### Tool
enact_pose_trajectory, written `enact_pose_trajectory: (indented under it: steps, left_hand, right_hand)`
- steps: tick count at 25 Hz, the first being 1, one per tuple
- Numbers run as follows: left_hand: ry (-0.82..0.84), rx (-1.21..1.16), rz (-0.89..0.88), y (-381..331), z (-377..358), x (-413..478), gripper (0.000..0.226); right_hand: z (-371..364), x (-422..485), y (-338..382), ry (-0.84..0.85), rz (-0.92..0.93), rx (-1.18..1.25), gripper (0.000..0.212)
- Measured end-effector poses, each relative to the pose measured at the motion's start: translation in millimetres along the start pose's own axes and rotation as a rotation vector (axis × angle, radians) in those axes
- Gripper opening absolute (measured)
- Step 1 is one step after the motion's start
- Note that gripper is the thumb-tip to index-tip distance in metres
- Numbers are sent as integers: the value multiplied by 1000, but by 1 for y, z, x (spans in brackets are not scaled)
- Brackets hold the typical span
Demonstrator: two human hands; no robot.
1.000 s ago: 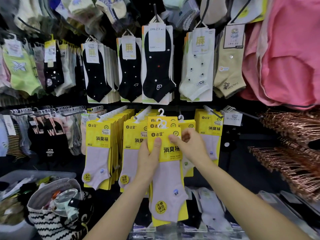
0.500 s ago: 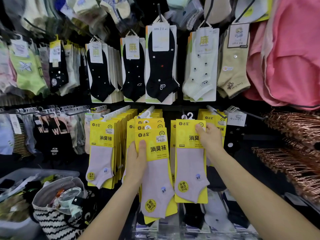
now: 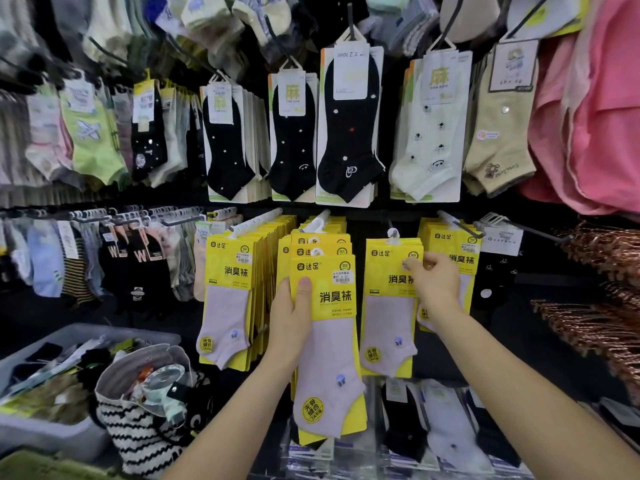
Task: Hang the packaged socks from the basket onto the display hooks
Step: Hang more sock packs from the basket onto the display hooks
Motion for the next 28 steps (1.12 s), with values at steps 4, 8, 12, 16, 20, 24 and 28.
enact_pose_trajectory:
  steps: [4,8,12,16,20,24,28]
  left_hand:
    - [67,-54,4,-2,-25,-2,13]
    - [112,-90,-15,-8,-52,-9,14]
    - [136,-105,-25,-10,-57,-9,10]
    - [143,-101,12,-1,-54,-7,18]
    - [91,-58,-1,3,-49,-5,10]
    - [146,-16,-47,5,-50,-7,9]
    - [182,-15,-44,11,-51,-10,11]
  right_hand:
    - [9,-28,10,102,195,144,24]
    - [7,-46,20,222,197,80,33]
    - [15,-40,15,190,111,192,21]
    - [17,-37,12,209,72,154,18]
    - [20,-38,19,253,157,156,12]
    - [29,-30,38,260,381,-65,15]
    - [28,-21,39,299,272,-1,24]
Point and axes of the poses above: each hand's wrist, its own x-axis towards the middle knuckle, its own z-axis out of the back of the hand, y = z × x, the point moved 1 cm from there along x, towards the middle knuckle, and after that the axes turned 4 degrees about -x, right-handed, at the moved point
